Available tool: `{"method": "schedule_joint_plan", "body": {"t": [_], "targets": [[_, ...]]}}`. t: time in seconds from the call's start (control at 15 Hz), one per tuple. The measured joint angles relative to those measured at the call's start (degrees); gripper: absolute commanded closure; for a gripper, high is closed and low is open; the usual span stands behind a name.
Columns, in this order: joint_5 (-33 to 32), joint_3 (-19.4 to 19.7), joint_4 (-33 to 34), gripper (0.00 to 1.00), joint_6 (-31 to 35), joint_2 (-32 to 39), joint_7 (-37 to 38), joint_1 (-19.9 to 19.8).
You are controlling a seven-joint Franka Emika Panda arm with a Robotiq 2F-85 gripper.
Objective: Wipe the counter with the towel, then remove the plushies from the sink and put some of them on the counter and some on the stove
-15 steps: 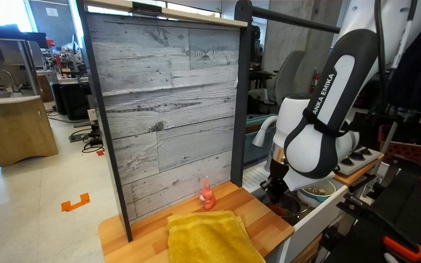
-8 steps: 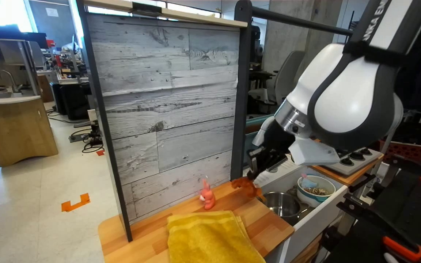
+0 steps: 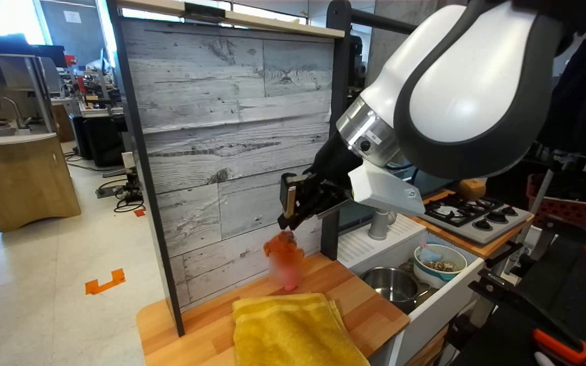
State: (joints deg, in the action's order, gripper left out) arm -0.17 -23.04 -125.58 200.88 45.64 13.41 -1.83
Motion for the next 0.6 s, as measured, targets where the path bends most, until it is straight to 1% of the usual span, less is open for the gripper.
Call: {"method": "schedule_joint_plan", "body": {"t": [0.13,0.27,0.4,0.47,0.6], "targets": [[0.6,0.5,1.0,0.34,-2.0,0.5,0.3,0.1],[2.6,2.9,0.7,0.19,-5.3,-0.4,0.2,0.8],[5.2,7.5,-0.8,0.04,-10.1,-3.5,-0.1,2.6],[6.4,10.7,-1.9,0.01,-12.5,-5.9,-0.4,3.8],[7.5,18.1,-4.0,0.00,-17.8,-11.1,-0.4,6.7]]}}
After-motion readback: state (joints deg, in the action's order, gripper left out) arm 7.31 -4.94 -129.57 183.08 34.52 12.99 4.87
